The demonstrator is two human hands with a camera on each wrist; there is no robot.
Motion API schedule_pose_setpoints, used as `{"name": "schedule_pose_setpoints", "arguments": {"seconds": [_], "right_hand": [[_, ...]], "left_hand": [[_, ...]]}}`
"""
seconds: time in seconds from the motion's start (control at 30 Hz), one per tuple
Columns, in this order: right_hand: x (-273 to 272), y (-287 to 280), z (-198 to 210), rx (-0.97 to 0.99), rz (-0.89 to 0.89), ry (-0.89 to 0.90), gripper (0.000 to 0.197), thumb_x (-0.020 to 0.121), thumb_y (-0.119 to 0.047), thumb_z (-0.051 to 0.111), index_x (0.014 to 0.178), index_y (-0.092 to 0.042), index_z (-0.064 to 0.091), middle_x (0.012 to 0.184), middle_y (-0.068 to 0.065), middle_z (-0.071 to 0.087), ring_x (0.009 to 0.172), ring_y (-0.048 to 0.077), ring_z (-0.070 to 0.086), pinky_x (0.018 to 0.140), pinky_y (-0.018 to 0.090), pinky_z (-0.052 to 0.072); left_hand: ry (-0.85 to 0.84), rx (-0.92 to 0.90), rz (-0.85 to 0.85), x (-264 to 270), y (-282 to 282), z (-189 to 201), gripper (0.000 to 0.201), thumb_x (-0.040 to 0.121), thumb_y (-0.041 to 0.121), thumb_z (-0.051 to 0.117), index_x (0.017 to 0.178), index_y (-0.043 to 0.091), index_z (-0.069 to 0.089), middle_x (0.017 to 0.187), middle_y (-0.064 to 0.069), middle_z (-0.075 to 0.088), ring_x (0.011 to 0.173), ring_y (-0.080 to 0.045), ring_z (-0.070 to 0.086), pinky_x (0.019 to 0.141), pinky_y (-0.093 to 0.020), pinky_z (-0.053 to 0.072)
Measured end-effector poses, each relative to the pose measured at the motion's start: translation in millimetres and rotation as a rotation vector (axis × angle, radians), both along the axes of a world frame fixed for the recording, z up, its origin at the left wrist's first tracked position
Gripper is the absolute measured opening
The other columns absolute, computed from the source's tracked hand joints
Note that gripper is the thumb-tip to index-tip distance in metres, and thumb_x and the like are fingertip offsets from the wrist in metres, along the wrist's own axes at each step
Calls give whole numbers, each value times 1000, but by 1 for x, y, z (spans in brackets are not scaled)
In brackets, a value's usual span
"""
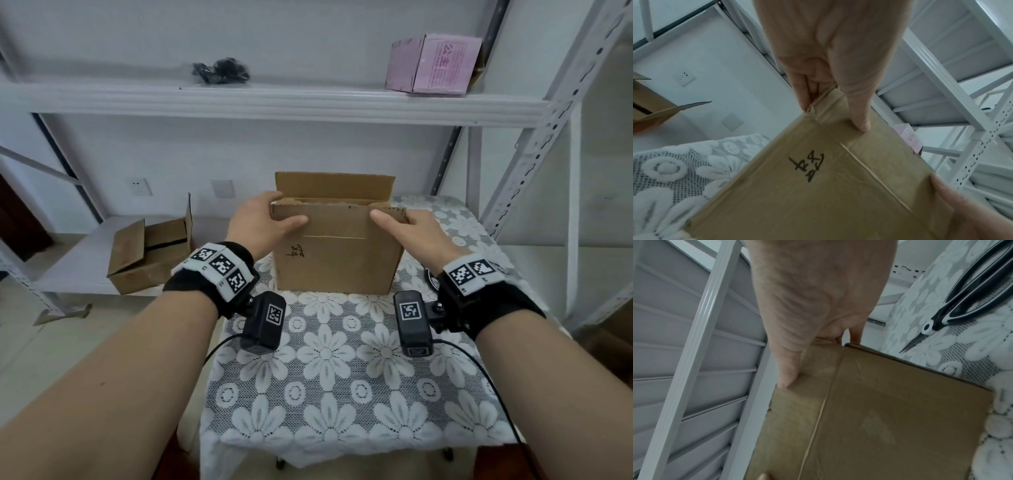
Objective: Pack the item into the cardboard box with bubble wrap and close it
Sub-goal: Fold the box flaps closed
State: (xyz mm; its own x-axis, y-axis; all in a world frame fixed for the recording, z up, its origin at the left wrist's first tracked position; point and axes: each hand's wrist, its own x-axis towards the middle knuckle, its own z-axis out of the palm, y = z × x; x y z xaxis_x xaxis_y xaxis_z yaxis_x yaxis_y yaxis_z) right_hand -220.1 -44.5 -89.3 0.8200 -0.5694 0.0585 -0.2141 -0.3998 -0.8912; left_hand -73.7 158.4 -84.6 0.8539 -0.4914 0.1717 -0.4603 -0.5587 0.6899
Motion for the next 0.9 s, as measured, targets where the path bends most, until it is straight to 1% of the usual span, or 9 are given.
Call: {"name": "schedule_pose_setpoints", "arguments": {"seconds": [0.1,0.2,0.3,0.43,0.53,0.67,0.8,0.83,0.9], "right_hand": [[4,2,-1,-84,-41,-17,53,88,-49,57,125,-11,58,122,4,63,112,21,59,97,38,48],[11,1,-4,-214,-94,22,60,92,-48,50,140,-13,44,137,5,51,123,21,49,103,40,42],[14,1,-8,-263,-119,40,59,93,-47,49,142,-15,40,142,7,47,128,23,46,106,43,39],[12,1,-12,-243,-121,-9,61,93,-37,55,145,-14,33,147,7,41,133,21,41,110,41,35],[13,1,-18,-228,-117,-29,65,91,-37,58,146,-16,30,148,6,39,134,21,39,111,42,34],[14,2,-20,-212,-114,-41,68,89,-38,60,146,-16,30,147,5,40,134,20,39,111,43,34],[14,1,-22,-195,-106,-45,69,89,-38,62,145,-16,30,147,5,40,135,20,39,111,43,35],[14,1,-22,-184,-104,-50,70,88,-38,63,145,-17,30,148,5,40,135,20,38,110,44,35],[15,2,-22,-155,-92,-63,74,85,-38,66,146,-19,28,148,4,39,134,19,39,110,45,36]], "left_hand": [[-76,-18,79,0,-5,-6,69,75,53,72,134,24,50,127,-3,62,114,-22,58,96,-40,48],[-147,5,120,-1,-8,-8,63,76,51,72,130,26,53,124,-2,64,111,-24,60,93,-40,49],[-173,20,134,-2,-10,-9,61,76,50,72,130,28,53,125,-1,62,112,-24,59,93,-41,49],[-212,46,138,-3,-13,-11,56,77,52,70,127,31,56,121,-2,63,109,-25,60,90,-40,50],[-237,61,138,-5,-13,-12,54,79,52,68,128,32,56,122,-3,63,108,-25,60,90,-40,50],[-270,94,157,-12,-16,-13,51,84,50,63,132,34,54,136,-3,51,115,-25,57,93,-40,47],[-325,155,100,-21,-21,-18,44,92,38,58,135,37,49,155,-6,25,135,-30,37,101,-48,40],[-378,186,48,-22,-23,-18,41,95,32,55,135,38,50,158,-7,20,140,-33,28,106,-49,34],[-550,304,-76,-25,-29,-18,42,98,25,49,137,41,47,161,-7,11,146,-36,9,117,-46,15]]}}
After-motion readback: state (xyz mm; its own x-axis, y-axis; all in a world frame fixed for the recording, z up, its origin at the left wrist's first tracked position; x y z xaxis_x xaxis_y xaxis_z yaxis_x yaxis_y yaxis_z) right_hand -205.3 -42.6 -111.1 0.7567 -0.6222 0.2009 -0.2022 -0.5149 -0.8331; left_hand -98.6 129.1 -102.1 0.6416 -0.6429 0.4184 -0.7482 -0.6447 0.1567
